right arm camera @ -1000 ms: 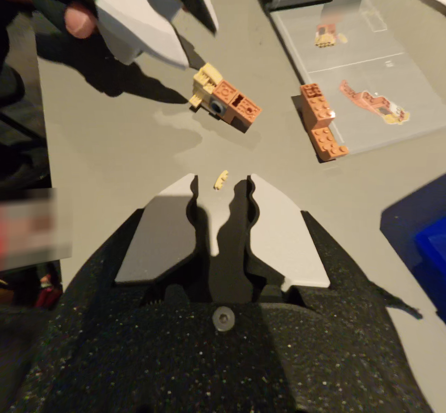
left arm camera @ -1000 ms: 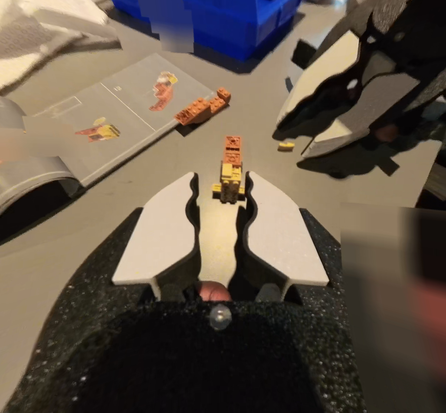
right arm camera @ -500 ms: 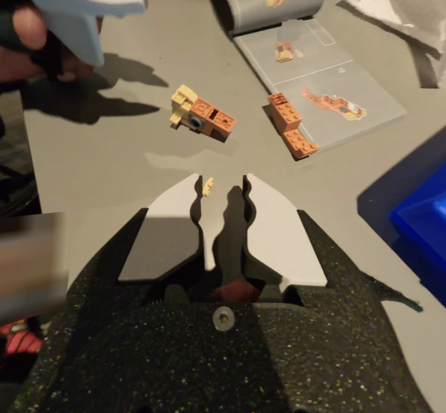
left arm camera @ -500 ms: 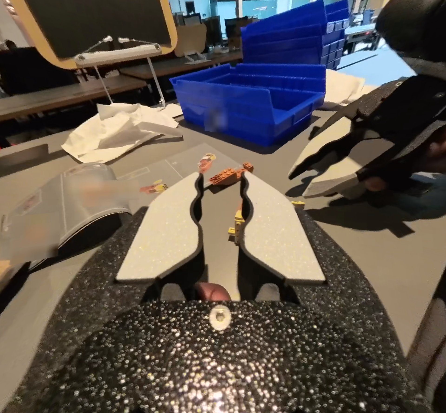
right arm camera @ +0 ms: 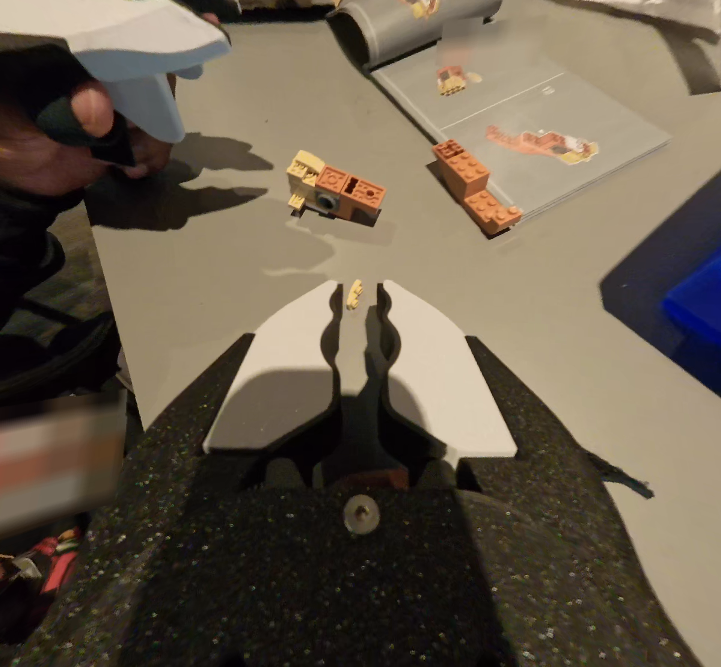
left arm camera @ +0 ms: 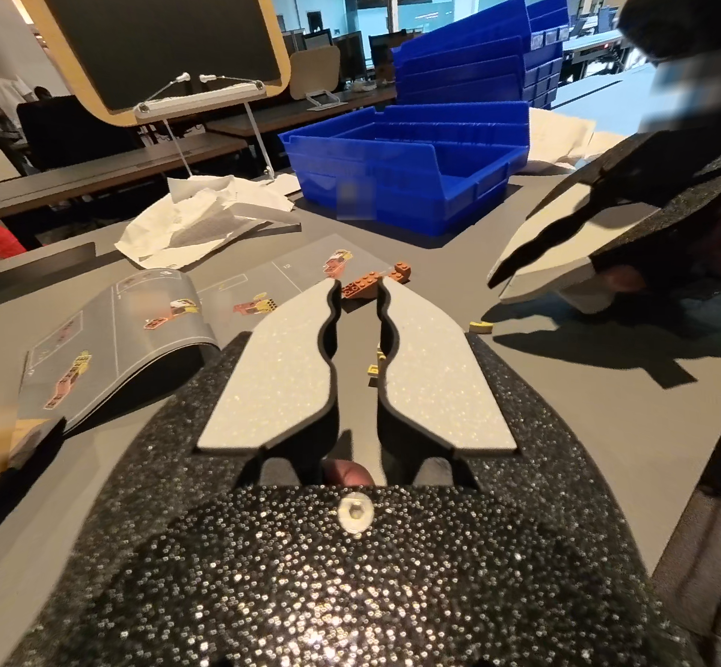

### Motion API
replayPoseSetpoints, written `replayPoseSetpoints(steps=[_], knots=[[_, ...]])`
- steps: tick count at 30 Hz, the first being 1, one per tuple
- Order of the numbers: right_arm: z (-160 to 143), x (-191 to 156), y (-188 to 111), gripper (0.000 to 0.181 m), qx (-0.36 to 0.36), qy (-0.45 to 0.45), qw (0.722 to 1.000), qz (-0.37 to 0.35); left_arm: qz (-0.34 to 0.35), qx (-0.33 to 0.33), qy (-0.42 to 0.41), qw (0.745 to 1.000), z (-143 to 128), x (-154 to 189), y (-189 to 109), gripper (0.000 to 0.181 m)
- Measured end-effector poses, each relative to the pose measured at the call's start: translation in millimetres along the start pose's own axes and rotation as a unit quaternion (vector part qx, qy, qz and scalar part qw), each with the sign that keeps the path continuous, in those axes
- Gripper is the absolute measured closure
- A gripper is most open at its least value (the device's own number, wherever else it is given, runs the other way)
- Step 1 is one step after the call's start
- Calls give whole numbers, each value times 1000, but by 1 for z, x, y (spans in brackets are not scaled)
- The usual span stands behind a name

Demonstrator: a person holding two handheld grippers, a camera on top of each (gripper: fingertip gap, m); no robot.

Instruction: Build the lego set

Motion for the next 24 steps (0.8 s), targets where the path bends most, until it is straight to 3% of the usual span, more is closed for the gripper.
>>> replayPoseSetpoints(steps=[12, 16, 24], knots=[[-2, -4, 22, 157, -97, -31, 994, -28, -10, -6, 2, 1000, -1, 0, 1, 164], [-1, -7, 26, 177, -105, -55, 993, -29, -11, -11, 9, 1000, -1, 2, 1, 164], [-1, -12, 25, 178, -97, -81, 992, -10, -20, -5, 24, 999, 2, 7, -2, 165]])
Point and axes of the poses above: each gripper's, where its closed fingertips meet, y out along the fingers, z out of its top, x = y × z across the jaws, the point moved 8 cm from there along -y, back along the fingers, and after that the axes turned 2 degrees about -z, right-handed, at the moved point
